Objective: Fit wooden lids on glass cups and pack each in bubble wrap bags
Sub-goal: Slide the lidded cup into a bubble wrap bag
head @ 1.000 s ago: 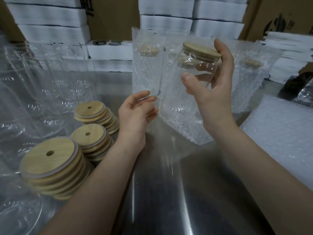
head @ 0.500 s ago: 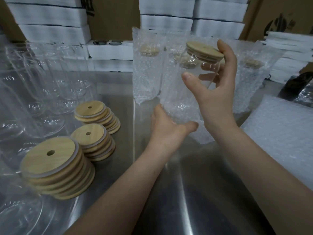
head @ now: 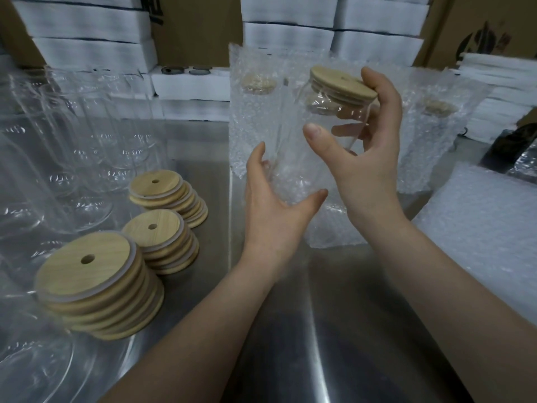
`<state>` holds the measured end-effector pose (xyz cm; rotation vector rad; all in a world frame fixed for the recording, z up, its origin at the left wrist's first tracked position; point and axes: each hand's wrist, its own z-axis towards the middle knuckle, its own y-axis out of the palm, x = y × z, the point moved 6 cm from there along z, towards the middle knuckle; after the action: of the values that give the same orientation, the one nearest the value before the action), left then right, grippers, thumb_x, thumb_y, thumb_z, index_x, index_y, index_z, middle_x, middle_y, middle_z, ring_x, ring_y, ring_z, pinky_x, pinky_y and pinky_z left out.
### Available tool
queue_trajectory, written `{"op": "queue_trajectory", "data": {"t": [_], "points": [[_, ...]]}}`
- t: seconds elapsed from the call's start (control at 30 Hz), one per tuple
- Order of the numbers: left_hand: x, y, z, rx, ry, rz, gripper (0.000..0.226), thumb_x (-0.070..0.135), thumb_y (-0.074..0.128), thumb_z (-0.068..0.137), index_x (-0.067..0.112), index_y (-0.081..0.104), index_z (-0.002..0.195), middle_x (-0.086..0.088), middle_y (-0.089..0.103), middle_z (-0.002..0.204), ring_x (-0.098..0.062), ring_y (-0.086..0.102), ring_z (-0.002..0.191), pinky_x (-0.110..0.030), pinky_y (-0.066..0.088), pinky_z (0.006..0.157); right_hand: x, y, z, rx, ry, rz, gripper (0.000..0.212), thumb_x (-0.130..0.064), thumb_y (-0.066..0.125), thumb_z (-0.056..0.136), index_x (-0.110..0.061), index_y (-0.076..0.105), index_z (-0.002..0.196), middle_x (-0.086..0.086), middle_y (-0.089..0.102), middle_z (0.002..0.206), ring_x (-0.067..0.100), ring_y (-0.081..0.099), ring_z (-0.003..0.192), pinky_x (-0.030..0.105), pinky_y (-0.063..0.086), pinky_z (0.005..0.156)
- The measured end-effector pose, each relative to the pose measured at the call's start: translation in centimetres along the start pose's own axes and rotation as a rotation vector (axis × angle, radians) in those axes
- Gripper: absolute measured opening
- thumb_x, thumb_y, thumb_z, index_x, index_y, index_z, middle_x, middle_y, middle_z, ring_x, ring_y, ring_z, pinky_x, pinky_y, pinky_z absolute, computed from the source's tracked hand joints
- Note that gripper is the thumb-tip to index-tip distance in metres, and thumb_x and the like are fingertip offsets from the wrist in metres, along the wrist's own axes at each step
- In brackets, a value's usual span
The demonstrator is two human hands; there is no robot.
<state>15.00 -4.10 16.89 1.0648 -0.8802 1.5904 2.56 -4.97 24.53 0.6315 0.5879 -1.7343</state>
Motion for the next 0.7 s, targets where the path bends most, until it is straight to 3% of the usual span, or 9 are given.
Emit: {"op": "queue_trajectory", "data": {"t": [0.13,0.23,0.3,0.43,0.53,0.6,0.7], "points": [[0.3,-0.4,0.1,0.029,0.072,0.008,0.1,0.029,0.085,0.074,0.037,0.021,0.15,0.021,0.037,0.133,0.011,0.037,0.124,0.011,0.025,0.087,-0.1,0.0,0.1,0.015,0.02,0.038,0.071,-0.023,0.078,0.082,-0.017,0.038,0.14,0.006,0.045,0.138,0.023,0.053,0.114,0.017,0.047,0.083],[0.4,-0.6,0.2,0.037,0.12,0.019,0.099,0.029,0.086,0.073,0.036,0.022,0.15,0.039,0.034,0.117,0.031,0.033,0.109,0.009,0.024,0.09,-0.4,0.0,0.1,0.011,0.019,0.04,0.07,-0.025,0.078,0.082,-0.018,0.038,0.14,0.006,0.045,0.139,0.023,0.054,0.114,0.016,0.047,0.083],[0.5,-0.8,0.3,0.042,0.152,0.039,0.099,0.03,0.085,0.073,0.034,0.023,0.15,0.044,0.031,0.115,0.035,0.029,0.109,0.008,0.024,0.093,-0.6,-0.1,0.2,0.016,0.016,0.03,0.07,-0.027,0.079,0.082,-0.018,0.039,0.139,0.005,0.046,0.138,0.022,0.054,0.114,0.02,0.049,0.084],[1.6,-0.8,0.2,0.041,0.257,0.126,0.098,0.03,0.085,0.074,0.026,0.024,0.151,0.042,0.03,0.128,0.027,0.03,0.122,0.004,0.024,0.098,-0.8,-0.1,0.3,0.008,0.02,0.001,0.068,-0.028,0.078,0.082,-0.017,0.041,0.137,0.003,0.049,0.134,0.022,0.055,0.112,0.035,0.052,0.09],[2.3,-0.7,0.1,0.046,0.315,0.136,0.098,0.025,0.085,0.074,0.016,0.025,0.151,0.017,0.033,0.148,0.008,0.032,0.136,-0.004,0.026,0.106,-0.8,-0.1,0.2,0.001,0.037,-0.011,0.064,-0.028,0.079,0.081,-0.02,0.042,0.134,0.002,0.051,0.129,0.021,0.056,0.11,0.036,0.053,0.088],[2.6,-0.8,0.1,0.053,0.335,0.159,0.101,0.028,0.086,0.072,0.014,0.024,0.151,0.006,0.031,0.151,0.002,0.031,0.137,-0.006,0.025,0.108,-0.6,-0.2,0.3,0.01,0.076,0.009,0.061,-0.029,0.079,0.081,-0.025,0.042,0.13,0.006,0.052,0.129,0.022,0.057,0.11,0.045,0.054,0.087],[2.6,-0.4,0.2,-0.007,0.319,0.24,0.119,0.04,0.089,0.065,0.02,0.011,0.154,0.011,0.019,0.15,-0.002,0.019,0.142,-0.013,0.019,0.115,-0.2,-0.3,0.4,0.051,0.146,0.059,0.059,-0.032,0.078,0.08,-0.027,0.042,0.127,0.011,0.055,0.129,0.027,0.058,0.113,0.05,0.054,0.088]]}}
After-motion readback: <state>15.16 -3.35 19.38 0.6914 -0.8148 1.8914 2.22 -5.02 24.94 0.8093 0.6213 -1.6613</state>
